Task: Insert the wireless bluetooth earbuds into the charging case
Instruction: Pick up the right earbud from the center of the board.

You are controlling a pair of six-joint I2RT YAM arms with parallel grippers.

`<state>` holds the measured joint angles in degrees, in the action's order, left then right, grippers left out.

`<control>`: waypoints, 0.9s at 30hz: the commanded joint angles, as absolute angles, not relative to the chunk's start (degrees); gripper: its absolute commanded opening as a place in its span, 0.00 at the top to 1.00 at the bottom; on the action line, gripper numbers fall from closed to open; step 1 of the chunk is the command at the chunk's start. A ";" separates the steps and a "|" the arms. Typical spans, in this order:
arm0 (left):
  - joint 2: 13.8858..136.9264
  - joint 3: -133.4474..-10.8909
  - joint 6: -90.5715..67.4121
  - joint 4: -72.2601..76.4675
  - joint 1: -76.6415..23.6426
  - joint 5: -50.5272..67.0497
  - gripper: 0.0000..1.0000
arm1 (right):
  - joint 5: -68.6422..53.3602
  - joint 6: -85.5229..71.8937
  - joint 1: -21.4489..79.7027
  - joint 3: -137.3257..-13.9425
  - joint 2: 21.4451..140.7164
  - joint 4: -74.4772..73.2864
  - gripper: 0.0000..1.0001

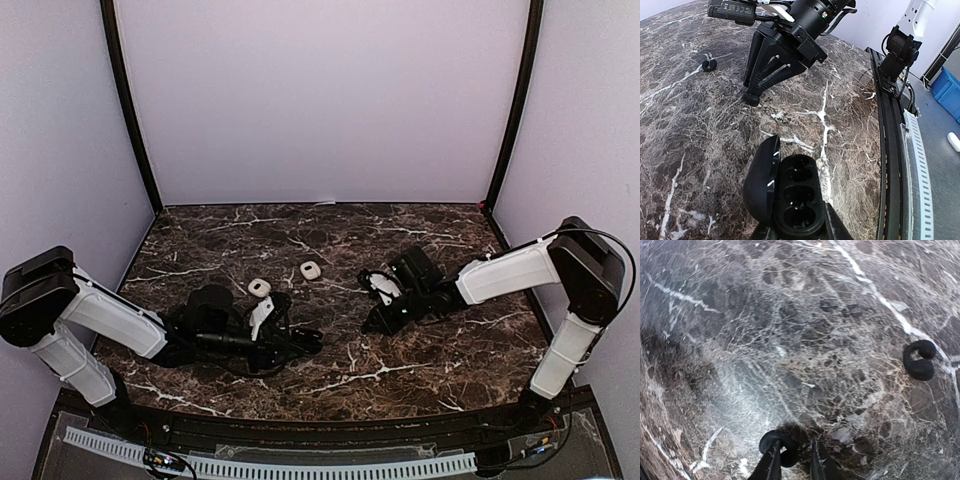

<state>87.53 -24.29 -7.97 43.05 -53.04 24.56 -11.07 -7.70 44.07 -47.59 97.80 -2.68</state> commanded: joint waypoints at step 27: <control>86.71 -25.71 -7.38 42.76 -52.82 26.45 0.83 | -22.17 -6.28 43.85 -44.39 90.20 -2.25 1.00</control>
<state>87.53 -24.58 -7.94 42.26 -53.01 24.73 -19.81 -6.07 43.81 -45.74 93.62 -4.27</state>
